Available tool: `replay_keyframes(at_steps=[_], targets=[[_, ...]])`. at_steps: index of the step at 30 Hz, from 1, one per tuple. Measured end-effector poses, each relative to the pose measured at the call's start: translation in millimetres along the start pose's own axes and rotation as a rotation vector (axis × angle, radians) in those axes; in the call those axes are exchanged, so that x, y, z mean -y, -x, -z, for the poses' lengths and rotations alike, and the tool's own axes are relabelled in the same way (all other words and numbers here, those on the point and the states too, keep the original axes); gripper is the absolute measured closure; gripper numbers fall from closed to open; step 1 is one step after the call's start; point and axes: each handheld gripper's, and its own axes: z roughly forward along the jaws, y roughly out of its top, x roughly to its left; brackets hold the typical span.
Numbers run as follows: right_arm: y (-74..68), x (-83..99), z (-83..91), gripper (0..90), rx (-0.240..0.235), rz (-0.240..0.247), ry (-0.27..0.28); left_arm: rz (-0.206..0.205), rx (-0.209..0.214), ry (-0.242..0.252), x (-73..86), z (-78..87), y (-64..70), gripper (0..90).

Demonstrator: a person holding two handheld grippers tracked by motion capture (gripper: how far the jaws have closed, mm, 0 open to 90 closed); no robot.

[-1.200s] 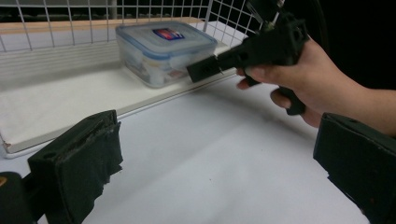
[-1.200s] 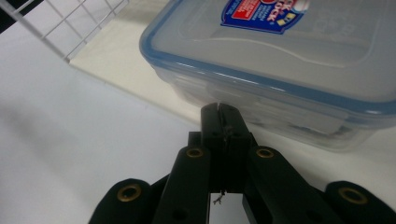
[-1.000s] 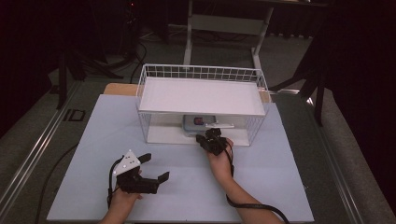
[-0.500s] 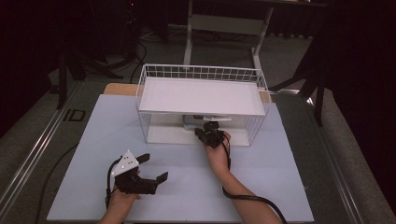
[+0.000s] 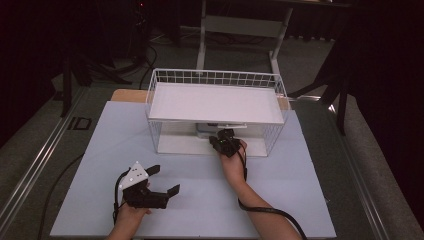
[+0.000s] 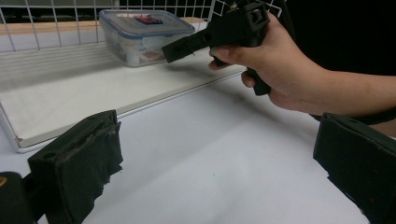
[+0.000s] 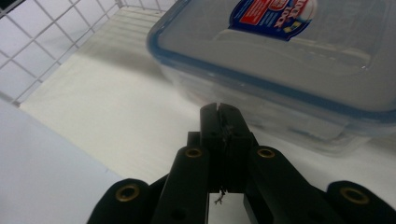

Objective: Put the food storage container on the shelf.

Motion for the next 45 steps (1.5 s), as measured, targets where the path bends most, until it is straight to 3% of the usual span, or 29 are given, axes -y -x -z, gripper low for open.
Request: replay_keyframes(at_steps=[4, 7, 9, 11, 15, 17, 20, 24, 29, 35, 40, 45], targets=[[-11.5, 7.0, 6.9, 82.6, -0.005, 0.063, 0.011, -0.009, 0.000, 0.009, 0.0, -0.6, 1.3, 1.9], [-14.9, 9.6, 11.8, 80.6, -0.018, 0.073, 0.029, -0.017, 0.002, 0.012, 0.6, -1.5, 1.3, 1.9], [-18.1, 13.4, 17.1, 74.6, -0.034, 0.070, 0.034, -0.019, -0.002, 0.013, 0.7, -2.1, 1.2, 1.9], [-21.5, 17.2, 22.9, 66.3, -0.056, 0.076, 0.043, -0.013, 0.001, 0.015, 0.6, -2.4, 0.7, 1.9], [-26.9, 23.3, 37.8, 39.2, -0.091, 0.094, 0.085, -0.009, -0.006, 0.019, -0.5, -2.5, 1.3, 1.9], [-26.6, 25.1, 45.1, 27.2, -0.116, 0.078, 0.103, -0.009, -0.002, 0.018, -1.1, -2.9, 2.0, 1.9], [-25.1, 26.7, 56.8, 16.6, -0.154, 0.060, 0.123, -0.018, 0.002, 0.017, -2.2, -3.1, 3.4, 1.9], [-22.4, 29.3, 70.8, 15.5, -0.171, 0.068, 0.105, -0.028, 0.010, 0.014, -3.4, -3.7, 5.4, 1.9], [-16.9, 32.5, 87.4, 15.8, -0.138, 0.096, 0.131, -0.038, 0.019, 0.015, -4.0, -5.2, 7.7, 1.8], [-12.8, 38.3, 97.2, 18.2, -0.174, 0.140, 0.134, -0.054, 0.018, 0.015, -7.5, -7.9, 9.2, 1.9], [-16.4, 44.0, 104.0, 18.4, -0.182, 0.165, 0.148, -0.068, 0.056, 0.018, -9.8, -10.2, 12.1, 1.8], [-17.8, 49.2, 114.2, 18.1, -0.201, 0.147, 0.150, -0.063, 0.068, 0.022, -12.7, -6.5, 10.9, 1.9]])
